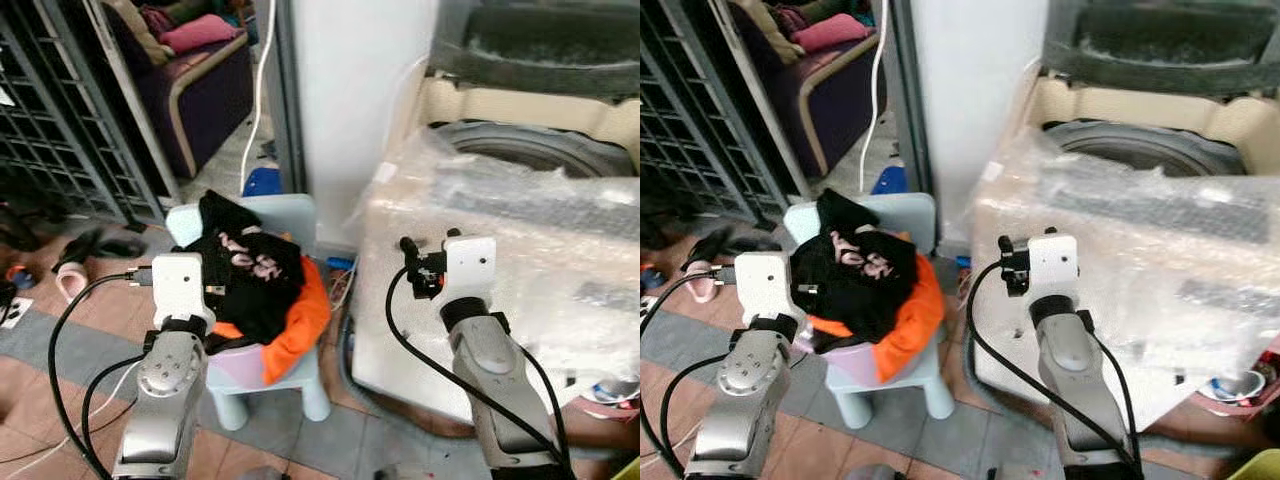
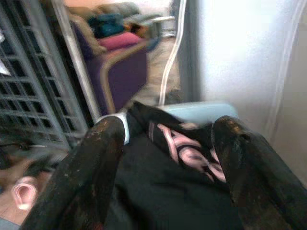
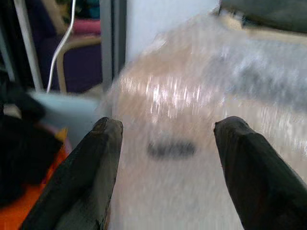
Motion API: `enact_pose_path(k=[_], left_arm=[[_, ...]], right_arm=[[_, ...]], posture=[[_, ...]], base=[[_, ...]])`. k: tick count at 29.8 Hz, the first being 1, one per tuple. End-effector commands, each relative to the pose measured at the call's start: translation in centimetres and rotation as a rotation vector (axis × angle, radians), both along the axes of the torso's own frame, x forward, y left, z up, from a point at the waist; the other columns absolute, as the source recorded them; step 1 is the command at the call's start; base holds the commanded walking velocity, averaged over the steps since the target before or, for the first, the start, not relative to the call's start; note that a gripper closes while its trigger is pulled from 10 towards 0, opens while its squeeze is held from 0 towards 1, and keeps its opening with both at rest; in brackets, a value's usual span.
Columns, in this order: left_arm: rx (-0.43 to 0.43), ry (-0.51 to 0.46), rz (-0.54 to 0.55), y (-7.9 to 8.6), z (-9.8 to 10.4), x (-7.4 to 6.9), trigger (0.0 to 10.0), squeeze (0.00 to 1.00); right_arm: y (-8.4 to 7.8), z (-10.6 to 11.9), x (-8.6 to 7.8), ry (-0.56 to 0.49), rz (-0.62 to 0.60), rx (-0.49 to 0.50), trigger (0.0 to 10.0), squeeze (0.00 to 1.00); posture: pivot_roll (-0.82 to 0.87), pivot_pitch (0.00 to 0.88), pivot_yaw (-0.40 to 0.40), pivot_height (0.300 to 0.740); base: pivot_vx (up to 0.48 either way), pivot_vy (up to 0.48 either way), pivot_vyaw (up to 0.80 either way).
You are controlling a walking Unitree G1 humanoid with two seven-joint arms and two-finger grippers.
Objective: Clothes washing
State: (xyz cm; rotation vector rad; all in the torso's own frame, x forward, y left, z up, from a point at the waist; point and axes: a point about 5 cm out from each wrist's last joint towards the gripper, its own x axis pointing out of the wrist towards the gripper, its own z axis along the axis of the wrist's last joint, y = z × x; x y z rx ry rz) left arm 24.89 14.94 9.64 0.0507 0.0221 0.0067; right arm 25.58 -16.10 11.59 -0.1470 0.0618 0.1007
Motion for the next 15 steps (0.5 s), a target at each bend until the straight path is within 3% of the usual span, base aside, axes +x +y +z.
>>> enact_pose_path(k=[1, 6, 8, 11, 15], left_arm=[[0.029, -0.011, 0.021, 0.7, 0.1, -0.3, 10.0, 0.0], [0.023, -0.012, 0.05, 0.8, 0.1, -0.7, 10.0, 0.0], [0.025, -0.015, 0.064, 0.9, 0.0, -1.0, 10.0, 0.0], [0.025, -0.022, 0.072, 1.0, 0.1, -1.0, 10.0, 0.0], [0.019, -0.044, 0.084, 1.3, 0.7, -0.7, 10.0, 0.0]], right_arm=[[0.2, 0.0, 0.1, 0.016, 0.029, 0.053, 10.0, 0.0], [0.0, -0.3, 0.7, 0.031, 0.035, 0.036, 10.0, 0.0], [0.8, -0.5, 1.5, 0.037, 0.051, -0.062, 10.0, 0.0], [1.6, -1.0, 1.8, 0.066, 0.062, 0.015, 10.0, 0.0], [2.0, -0.5, 2.7, 0.049, 0.101, -0.062, 10.0, 0.0]], posture=[[-0.04, 0.0, 0.034, 0.74], [0.0, 0.0, -0.022, 0.74], [0.02, 0.0, -0.046, 0.74], [0.03, 0.0, -0.054, 0.74], [0.04, 0.0, -0.046, 0.74]], base=[[0.0, 0.0, 0.0], [0.0, 0.0, 0.0], [0.0, 0.0, 0.0], [0.0, 0.0, 0.0], [0.0, 0.0, 0.0]])
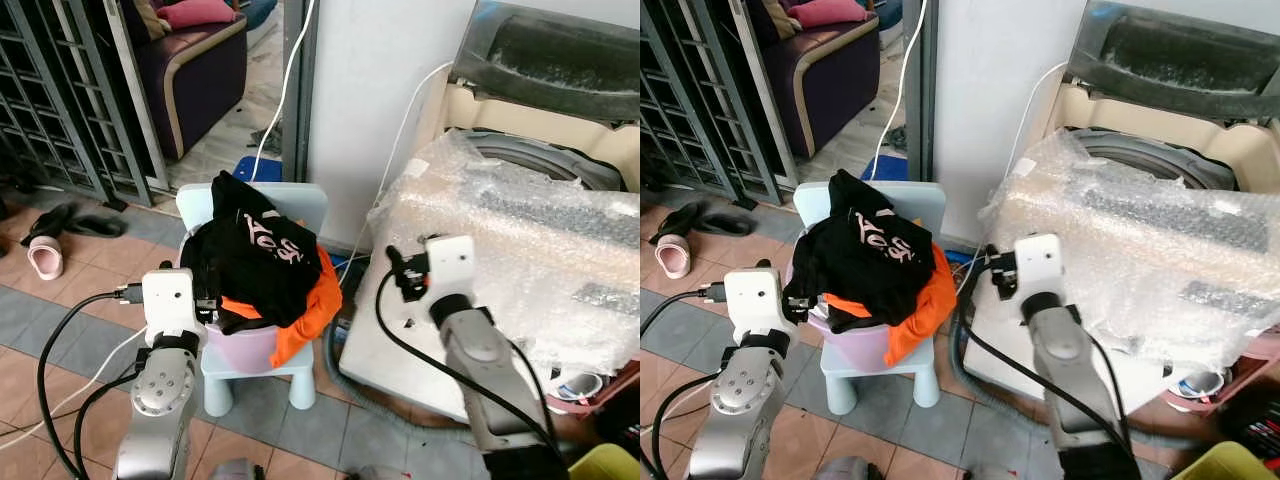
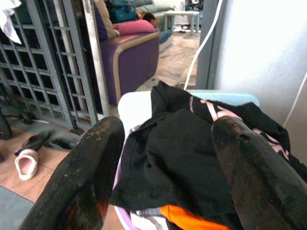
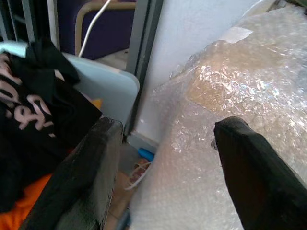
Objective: Clothes washing
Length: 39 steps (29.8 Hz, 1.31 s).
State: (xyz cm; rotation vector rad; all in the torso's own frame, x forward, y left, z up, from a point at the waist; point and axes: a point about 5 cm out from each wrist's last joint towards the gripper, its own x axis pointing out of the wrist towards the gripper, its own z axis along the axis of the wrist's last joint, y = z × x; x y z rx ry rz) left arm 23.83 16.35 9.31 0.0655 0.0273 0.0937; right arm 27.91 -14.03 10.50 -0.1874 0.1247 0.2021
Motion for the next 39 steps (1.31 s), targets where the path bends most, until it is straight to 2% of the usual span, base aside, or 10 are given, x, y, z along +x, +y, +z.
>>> enact_pose_path(k=[1, 8, 20, 21, 30, 34, 35, 36, 37, 39], left_arm=[[0.008, -0.054, 0.001, 0.0, 1.3, 0.5, 10.0, 0.0], [0.017, -0.062, -0.015, 0.0, 1.6, 0.9, 10.0, 0.0], [0.01, -0.029, -0.035, -0.4, 0.9, 0.6, 10.0, 0.0], [0.017, -0.021, -0.032, -0.4, 0.8, 0.4, 10.0, 0.0], [0.024, -0.003, -0.032, -0.5, 0.5, -0.2, 10.0, 0.0], [0.024, 0.0, -0.037, -0.7, 0.6, -0.4, 10.0, 0.0], [0.025, 0.002, -0.035, -0.7, 0.6, -0.5, 10.0, 0.0], [0.025, 0.002, -0.035, -0.7, 0.6, -0.5, 10.0, 0.0], [0.026, 0.003, -0.03, -0.6, 0.6, -0.5, 10.0, 0.0], [0.027, 0.003, -0.026, -0.5, 0.6, -0.6, 10.0, 0.0]], right_arm=[[0.6, 1.0, 0.6, -0.043, 0.073, -0.002, 10.0, 0.0], [1.7, 1.4, 1.1, -0.07, 0.14, -0.014, 10.0, 0.0], [3.0, -2.0, 0.3, 0.099, 0.304, -0.124, 10.0, 0.0], [3.0, -2.4, 0.6, 0.119, 0.306, -0.154, 10.0, 1.0], [3.3, -3.5, 1.9, 0.192, 0.29, -0.206, 10.0, 0.98], [3.5, -4.3, 2.1, 0.235, 0.304, -0.232, 10.0, 0.86], [3.6, -4.9, 2.1, 0.273, 0.311, -0.22, 10.0, 0.5], [3.6, -4.9, 2.1, 0.273, 0.311, -0.22, 10.0, 0.5], [3.9, -5.5, 2.1, 0.329, 0.305, -0.177, 10.0, 0.0], [3.8, -6.6, 2.4, 0.406, 0.258, -0.132, 10.0, 0.0]], posture=[[0.04, 0.0, -0.037, 0.74], [0.03, 0.0, -0.017, 0.74], [0.03, 0.0, -0.002, 0.74], [0.03, 0.0, -0.003, 0.74], [0.05, 0.0, -0.005, 0.74], [0.06, 0.013, -0.002, 0.74], [0.07, 0.014, -0.005, 0.74], [0.07, 0.014, -0.005, 0.74], [0.07, 0.015, -0.007, 0.74], [0.08, 0.022, -0.013, 0.74]], base=[[0.0, 0.0, 0.71], [0.274, 0.0, 0.77], [0.313, 0.0, 0.39], [0.0, 0.0, 0.0], [0.0, 0.0, 0.0], [0.0, 0.0, 0.0], [0.0, 0.0, 0.0], [0.0, 0.0, 0.0], [0.0, 0.0, 0.0], [0.0, 0.0, 0.0]])
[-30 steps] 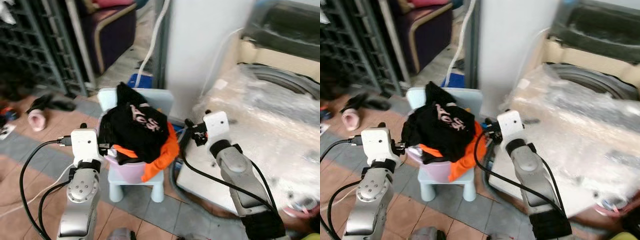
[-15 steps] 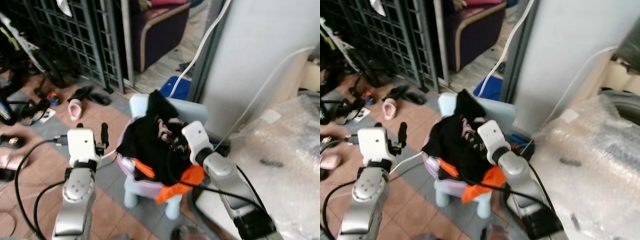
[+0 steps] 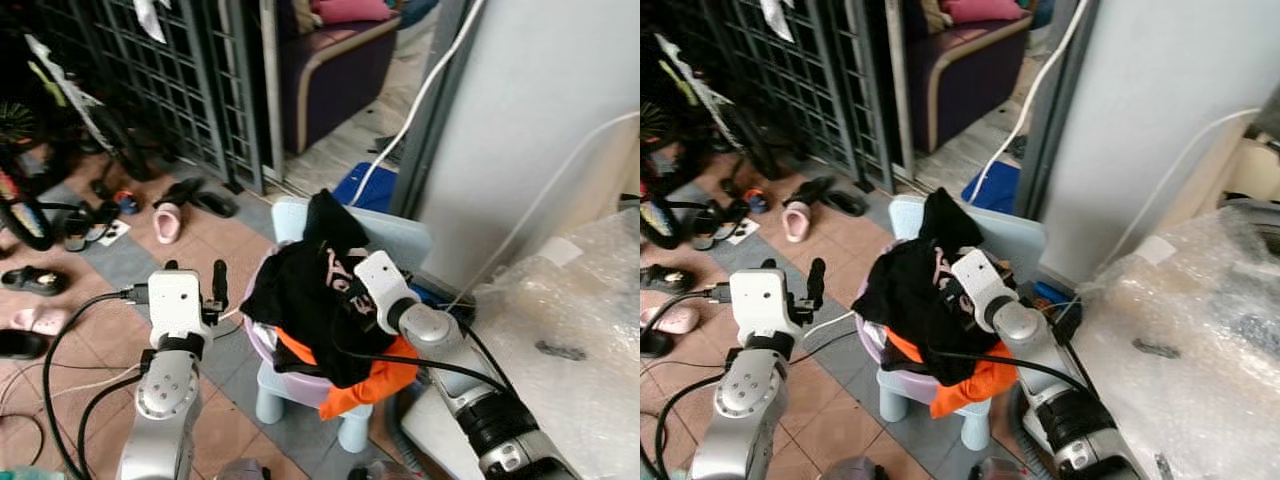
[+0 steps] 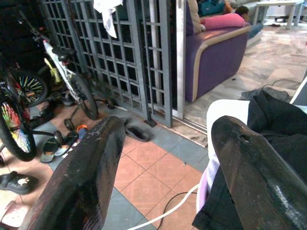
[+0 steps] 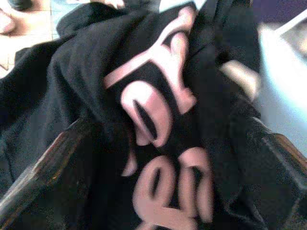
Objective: Clothes washing
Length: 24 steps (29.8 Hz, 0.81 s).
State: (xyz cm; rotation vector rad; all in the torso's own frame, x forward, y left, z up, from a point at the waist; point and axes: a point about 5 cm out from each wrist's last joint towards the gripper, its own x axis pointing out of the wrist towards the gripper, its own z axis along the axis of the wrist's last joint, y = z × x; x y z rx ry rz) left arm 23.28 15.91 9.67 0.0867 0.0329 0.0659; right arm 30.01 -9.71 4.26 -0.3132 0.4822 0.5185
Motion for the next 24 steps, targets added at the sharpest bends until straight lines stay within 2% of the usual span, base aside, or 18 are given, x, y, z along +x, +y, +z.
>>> enact_pose_path(k=[1, 3, 4, 5, 11, 14, 18, 24], left_arm=[[0.008, -0.004, 0.004, 0.0, 0.3, 0.0, 10.0, 0.0], [0.009, -0.004, 0.004, 0.0, 0.3, -0.1, 10.0, 0.0], [0.011, 0.0, 0.007, 0.1, 0.3, -0.2, 10.0, 0.0], [0.011, 0.0, 0.007, 0.1, 0.3, -0.2, 10.0, 0.0], [0.013, 0.01, 0.024, 0.1, 0.2, -0.8, 10.0, 0.0], [0.014, 0.01, 0.028, 0.2, 0.2, -0.8, 10.0, 0.0], [0.013, 0.01, 0.029, 0.1, 0.3, -0.7, 10.0, 0.0], [0.002, 0.017, 0.032, -0.5, -0.1, -0.8, 10.0, 0.0]], right_arm=[[-0.3, -0.8, 0.5, 0.044, -0.04, -0.023, 7.3, 0.0], [-0.1, -1.1, 0.7, 0.043, -0.035, -0.047, 7.3, 0.0], [0.5, -1.4, 0.9, 0.05, -0.031, -0.065, 0.0, 0.0], [0.5, -1.4, 0.9, 0.05, -0.031, -0.065, 0.0, 0.0], [3.0, -0.8, 1.8, 0.03, -0.003, -0.063, 0.0, 0.0], [3.4, -0.9, 1.7, 0.032, 0.003, -0.058, 0.0, 0.0], [3.3, -1.5, 1.3, 0.046, 0.006, -0.057, 0.0, 0.0], [2.1, -2.8, 0.6, 0.084, 0.004, -0.081, 0.0, 0.0]], posture=[[0.08, 0.024, -0.014, 0.74], [0.08, 0.024, -0.014, 0.74], [0.09, 0.036, -0.02, 0.74], [0.09, 0.036, -0.02, 0.74], [0.1, 0.04, -0.033, 0.74], [0.1, 0.041, -0.036, 0.74], [0.1, 0.052, -0.041, 0.74], [0.08, 0.052, -0.048, 0.74]], base=[[0.0, 0.0, 0.0], [0.0, 0.0, 0.0], [0.0, 0.0, 0.0], [0.0, 0.0, 0.0], [0.0, 0.0, 0.0], [0.0, 0.0, 0.0], [0.0, 0.0, 0.0], [0.0, 0.0, 0.0]])
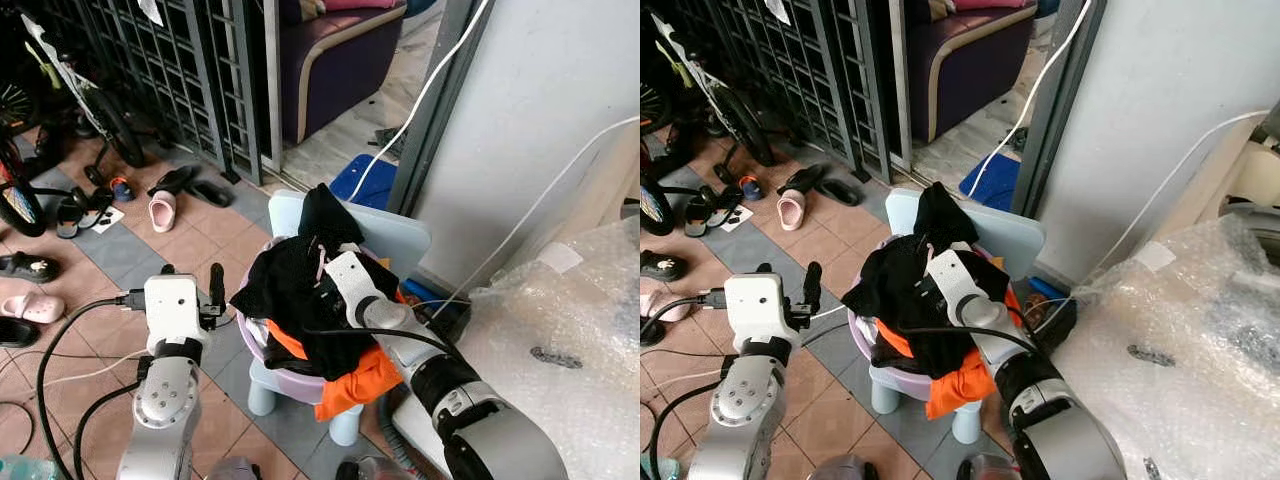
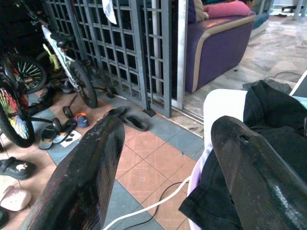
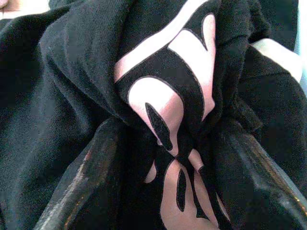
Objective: Clothes washing
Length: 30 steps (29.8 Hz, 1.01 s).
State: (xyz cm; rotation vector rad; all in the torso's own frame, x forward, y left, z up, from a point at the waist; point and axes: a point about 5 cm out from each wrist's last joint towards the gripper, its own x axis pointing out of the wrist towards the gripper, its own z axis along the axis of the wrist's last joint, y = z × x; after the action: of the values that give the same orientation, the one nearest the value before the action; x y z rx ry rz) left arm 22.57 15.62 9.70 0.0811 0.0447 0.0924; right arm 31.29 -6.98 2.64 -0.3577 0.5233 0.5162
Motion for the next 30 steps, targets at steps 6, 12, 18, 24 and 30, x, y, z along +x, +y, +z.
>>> enact_pose_path(k=[6, 12, 18, 24, 30], left_arm=[[0.0, 0.007, -0.002, -0.5, -0.2, 0.3, 10.0, 0.0], [-0.003, 0.002, -0.001, -0.6, -0.1, 0.6, 10.0, 0.0], [-0.007, 0.014, -0.003, -0.8, -0.5, 0.6, 10.0, 0.0], [0.009, 0.041, -0.023, -0.9, -0.9, 1.0, 10.0, 0.0], [0.012, 0.038, -0.05, -1.2, -0.8, 1.5, 10.0, 0.0]], right_arm=[[-1.0, -1.4, -0.9, 0.077, 0.009, -0.018, 0.0, 0.0], [-1.0, -1.7, -1.2, 0.094, 0.044, -0.008, 0.0, 0.0], [-1.0, -1.6, -1.4, 0.09, 0.058, 0.022, 0.0, 0.0], [-1.0, 1.9, -0.2, -0.104, 0.017, 0.194, 0.0, 0.0], [-1.4, 7.7, -0.2, -0.326, -0.028, 0.438, 0.0, 0.0]], posture=[[0.06, 0.047, -0.049, 0.74], [0.05, 0.041, -0.053, 0.74], [0.04, 0.025, -0.045, 0.74], [0.02, 0.011, -0.032, 0.74], [0.01, 0.0, 0.005, 0.74]], base=[[0.0, 0.0, 0.0], [0.0, 0.0, 0.0], [0.0, 0.0, 0.0], [0.0, 0.0, 0.0], [0.0, 0.0, 0.0]])
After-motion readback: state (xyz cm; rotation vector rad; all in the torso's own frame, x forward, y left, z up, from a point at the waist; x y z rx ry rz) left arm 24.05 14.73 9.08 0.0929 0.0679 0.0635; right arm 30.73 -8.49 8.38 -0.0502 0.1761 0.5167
